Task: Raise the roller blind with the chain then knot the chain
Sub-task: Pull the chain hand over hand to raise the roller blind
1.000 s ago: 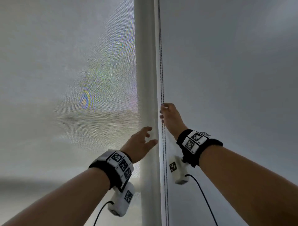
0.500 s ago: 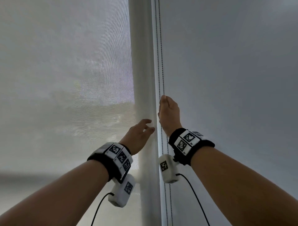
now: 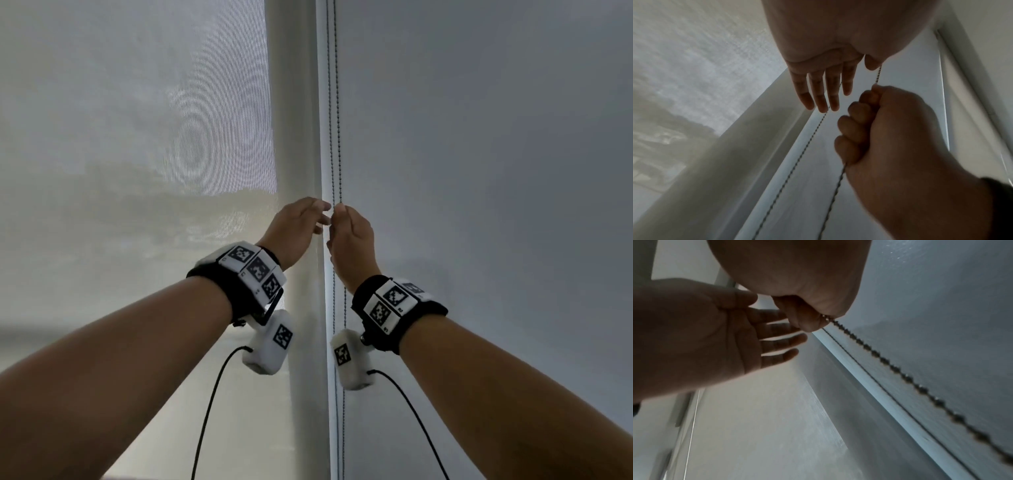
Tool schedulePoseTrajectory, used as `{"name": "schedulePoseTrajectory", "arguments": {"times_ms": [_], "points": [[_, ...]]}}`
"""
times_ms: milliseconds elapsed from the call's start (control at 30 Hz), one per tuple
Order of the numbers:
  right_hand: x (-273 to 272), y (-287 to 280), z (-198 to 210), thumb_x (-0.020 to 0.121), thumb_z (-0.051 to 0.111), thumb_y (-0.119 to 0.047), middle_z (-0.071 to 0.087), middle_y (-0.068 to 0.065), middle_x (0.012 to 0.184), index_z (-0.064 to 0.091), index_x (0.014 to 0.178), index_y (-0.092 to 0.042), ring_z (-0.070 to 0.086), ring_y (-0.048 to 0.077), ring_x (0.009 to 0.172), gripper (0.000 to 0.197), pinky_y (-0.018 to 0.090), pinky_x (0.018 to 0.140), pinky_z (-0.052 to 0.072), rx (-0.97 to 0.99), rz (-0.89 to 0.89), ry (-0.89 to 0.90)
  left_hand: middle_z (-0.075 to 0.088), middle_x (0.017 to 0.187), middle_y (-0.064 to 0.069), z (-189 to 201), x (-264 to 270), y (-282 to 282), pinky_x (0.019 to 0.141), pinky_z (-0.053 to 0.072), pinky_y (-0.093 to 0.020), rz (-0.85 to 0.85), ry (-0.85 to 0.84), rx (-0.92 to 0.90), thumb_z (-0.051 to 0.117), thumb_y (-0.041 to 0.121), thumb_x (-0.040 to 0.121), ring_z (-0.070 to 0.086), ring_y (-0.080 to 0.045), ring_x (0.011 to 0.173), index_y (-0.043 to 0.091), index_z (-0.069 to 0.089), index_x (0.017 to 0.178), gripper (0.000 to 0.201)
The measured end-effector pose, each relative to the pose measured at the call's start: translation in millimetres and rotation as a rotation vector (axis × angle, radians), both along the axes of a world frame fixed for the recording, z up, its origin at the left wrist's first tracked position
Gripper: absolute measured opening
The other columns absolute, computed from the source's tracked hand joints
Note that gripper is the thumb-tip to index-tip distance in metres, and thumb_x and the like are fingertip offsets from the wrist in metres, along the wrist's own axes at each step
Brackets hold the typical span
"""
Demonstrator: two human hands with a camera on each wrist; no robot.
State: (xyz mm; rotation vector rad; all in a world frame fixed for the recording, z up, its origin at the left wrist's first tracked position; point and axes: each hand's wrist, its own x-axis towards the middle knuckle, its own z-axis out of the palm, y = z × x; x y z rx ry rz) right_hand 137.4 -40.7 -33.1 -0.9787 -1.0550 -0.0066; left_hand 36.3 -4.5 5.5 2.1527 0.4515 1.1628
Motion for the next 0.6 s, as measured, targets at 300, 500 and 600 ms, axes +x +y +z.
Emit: {"name": "schedulePoseTrajectory", "arguments": {"times_ms": [300, 500, 600], "points": [[-11.3, -22.8, -96.0, 0.092, 0.039, -0.047, 0.027, -0.003, 0.059, 0.033, 0.059, -0.028, 0.024, 0.019, 0.058, 0.039, 0.04, 0.059, 0.025, -0.088, 0.041, 0.083, 0.07, 0.101, -0.021, 2.3, 17.2, -32.4, 0.076, 0.049, -0.035, -0.194, -0.089, -0.283, 0.032, 0.03, 0.097, 0.064, -0.026, 0.084, 0.003, 0.06, 0.11, 0.042], [-13.6, -40.6, -120.2, 0.089, 0.044, -0.014, 0.036, 0.001, 0.06, 0.039, 0.061, -0.018, 0.032, 0.017, 0.06, 0.028, 0.036, 0.059, 0.029, -0.111, 0.055, 0.088, 0.052, 0.054, -0.002, -2.1, 33.6, -50.0, 0.054, 0.041, -0.029, -0.35, -0.308, -0.513, 0.032, 0.028, 0.098, 0.048, -0.017, 0.051, 0.008, 0.059, 0.083, 0.037], [-15.9, -51.8, -117.1, 0.071, 0.052, -0.016, 0.039, -0.012, 0.057, 0.043, 0.06, -0.029, 0.032, 0.012, 0.058, 0.019, 0.031, 0.056, 0.029, -0.145, 0.175, 0.117, 0.029, 0.043, 0.006, -5.9, 38.9, -56.3, 0.039, 0.018, -0.019, -0.306, -0.39, -0.57, 0.035, 0.03, 0.097, 0.021, -0.009, 0.036, 0.015, 0.047, 0.065, 0.038]]}}
